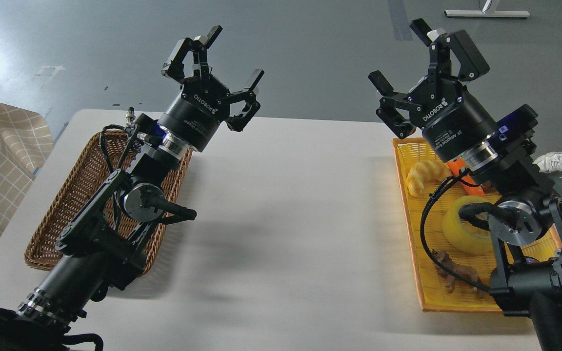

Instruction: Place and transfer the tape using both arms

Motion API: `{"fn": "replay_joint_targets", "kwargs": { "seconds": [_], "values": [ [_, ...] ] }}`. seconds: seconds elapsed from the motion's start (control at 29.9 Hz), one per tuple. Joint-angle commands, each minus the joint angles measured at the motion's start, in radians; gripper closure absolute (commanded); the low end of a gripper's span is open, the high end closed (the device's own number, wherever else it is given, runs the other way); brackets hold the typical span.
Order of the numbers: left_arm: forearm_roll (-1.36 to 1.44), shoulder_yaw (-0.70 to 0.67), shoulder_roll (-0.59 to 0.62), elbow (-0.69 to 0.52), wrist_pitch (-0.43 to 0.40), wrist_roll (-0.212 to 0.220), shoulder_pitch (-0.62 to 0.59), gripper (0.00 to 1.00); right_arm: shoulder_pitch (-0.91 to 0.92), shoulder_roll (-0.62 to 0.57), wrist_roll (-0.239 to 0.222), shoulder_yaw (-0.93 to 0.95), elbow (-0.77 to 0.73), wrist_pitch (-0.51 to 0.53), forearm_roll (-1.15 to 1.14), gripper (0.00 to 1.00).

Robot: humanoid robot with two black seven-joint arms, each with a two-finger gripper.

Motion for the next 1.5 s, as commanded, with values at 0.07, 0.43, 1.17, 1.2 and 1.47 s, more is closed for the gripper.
{"fn": "replay_joint_targets", "kwargs": {
  "seconds": [0.07, 0.43, 1.17, 1.2, 1.47],
  "values": [
    [0.0, 0.0, 0.0, 0.0, -0.002, 0.0, 0.002, 0.02, 0.0, 0.0, 0.003, 0.0, 0.001, 0.001, -0.001, 0.0],
    [0.0, 0.0, 0.0, -0.002, -0.006, -0.003, 0.002, 0.02, 0.003, -0.089, 0.006, 0.003, 0.009, -0.048, -0.093, 0.0],
    [0.0, 0.002, 0.001, 0.0, 0.001, -0.003, 0.0, 0.02, -0.006, -0.349, 0.005, 0.204, 0.083, -0.118, -0.095, 0.0],
    [0.0, 0.002, 0.001, 0.0, 0.001, -0.003, 0.0, 0.02, -0.007, -0.369, 0.005, 0.213, 0.084, -0.118, -0.095, 0.0],
    [0.003, 0.002, 0.006, -0.002, 0.006, -0.002, -0.008, 0.02, -0.044, -0.469, 0.034, 0.351, 0.112, -0.052, -0.098, 0.0]
  ]
}}
